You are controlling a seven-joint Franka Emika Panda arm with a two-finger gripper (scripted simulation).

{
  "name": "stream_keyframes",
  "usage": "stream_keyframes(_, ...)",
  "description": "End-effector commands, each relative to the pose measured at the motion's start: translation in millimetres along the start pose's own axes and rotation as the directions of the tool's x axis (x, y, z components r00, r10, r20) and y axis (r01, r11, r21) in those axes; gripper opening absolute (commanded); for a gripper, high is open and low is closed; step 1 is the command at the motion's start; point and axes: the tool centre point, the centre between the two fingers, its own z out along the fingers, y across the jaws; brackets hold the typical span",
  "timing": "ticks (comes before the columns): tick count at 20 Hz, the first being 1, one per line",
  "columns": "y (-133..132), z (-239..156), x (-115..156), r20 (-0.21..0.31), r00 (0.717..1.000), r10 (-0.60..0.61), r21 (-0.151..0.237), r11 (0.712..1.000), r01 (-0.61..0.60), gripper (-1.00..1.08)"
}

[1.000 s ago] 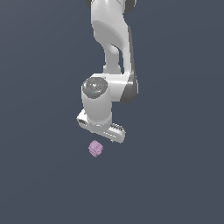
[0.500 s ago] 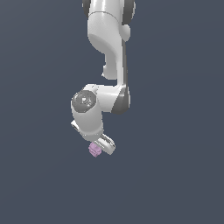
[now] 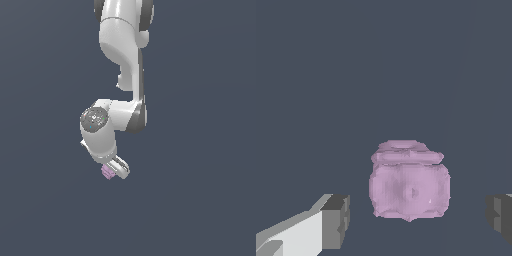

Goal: Pick up the object and move it to a goal position.

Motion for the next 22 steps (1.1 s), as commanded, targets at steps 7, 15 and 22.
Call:
stream_keyframes(7,1,40,-1,0.001,1.000,0.005,0.000,1.000,-0.005,1.00)
stream_keyframes(15,0,47,1,0.001,1.000,0.005,0.000,1.000,-0.005,-1.00)
stream_keyframes(22,0,47,1,0.001,1.000,0.005,0.000,1.000,-0.005,-1.00)
